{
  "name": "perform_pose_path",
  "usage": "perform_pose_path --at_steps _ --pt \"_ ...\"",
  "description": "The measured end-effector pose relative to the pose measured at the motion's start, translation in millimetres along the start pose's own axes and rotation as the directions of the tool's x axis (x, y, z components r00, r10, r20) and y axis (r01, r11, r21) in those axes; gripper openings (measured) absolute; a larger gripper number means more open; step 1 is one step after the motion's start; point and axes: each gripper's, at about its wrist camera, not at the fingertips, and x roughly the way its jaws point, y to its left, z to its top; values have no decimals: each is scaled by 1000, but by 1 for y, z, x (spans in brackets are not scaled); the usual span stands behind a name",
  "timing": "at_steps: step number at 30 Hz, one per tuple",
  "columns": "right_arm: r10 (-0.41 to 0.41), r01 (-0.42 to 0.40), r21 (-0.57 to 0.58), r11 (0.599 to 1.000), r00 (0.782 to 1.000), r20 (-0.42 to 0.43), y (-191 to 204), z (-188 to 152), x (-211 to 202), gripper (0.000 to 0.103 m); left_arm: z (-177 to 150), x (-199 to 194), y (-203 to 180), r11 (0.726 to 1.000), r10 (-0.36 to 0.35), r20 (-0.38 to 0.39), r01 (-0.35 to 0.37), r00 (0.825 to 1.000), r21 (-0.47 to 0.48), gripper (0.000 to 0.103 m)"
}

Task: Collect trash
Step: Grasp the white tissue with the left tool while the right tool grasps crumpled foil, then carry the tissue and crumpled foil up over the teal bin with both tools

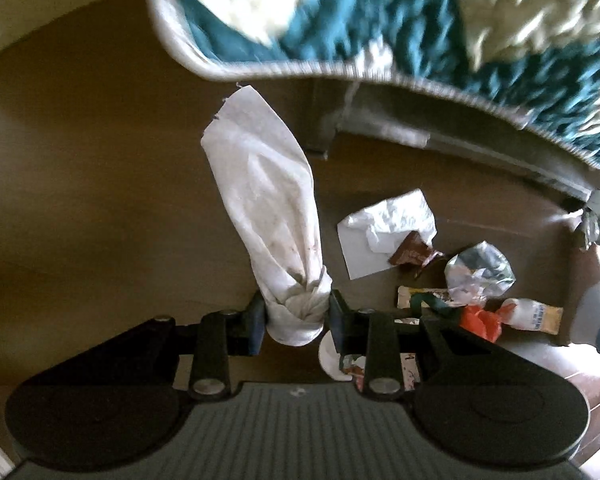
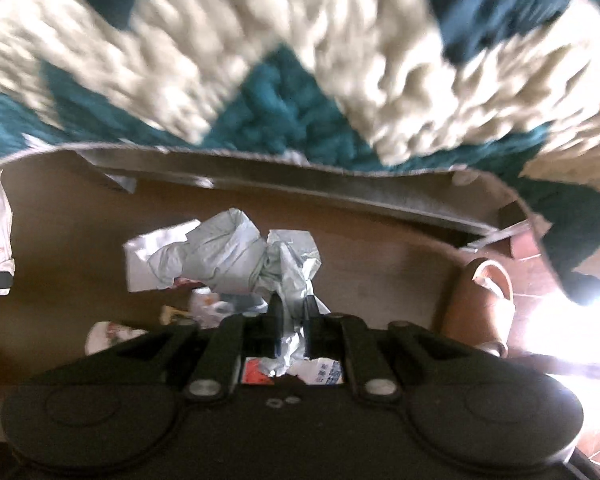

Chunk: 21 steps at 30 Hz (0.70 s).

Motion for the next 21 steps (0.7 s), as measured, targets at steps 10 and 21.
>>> perform_pose_path --at_steps 10,21 --pt "29 -23 -37 999 985 172 23 -19 -121 8 -24 -119 24 997 67 158 -62 985 -35 31" --pt "78 -57 -65 996 919 387 28 -24 -255 8 -20 -270 -17 997 35 408 -60 912 49 31"
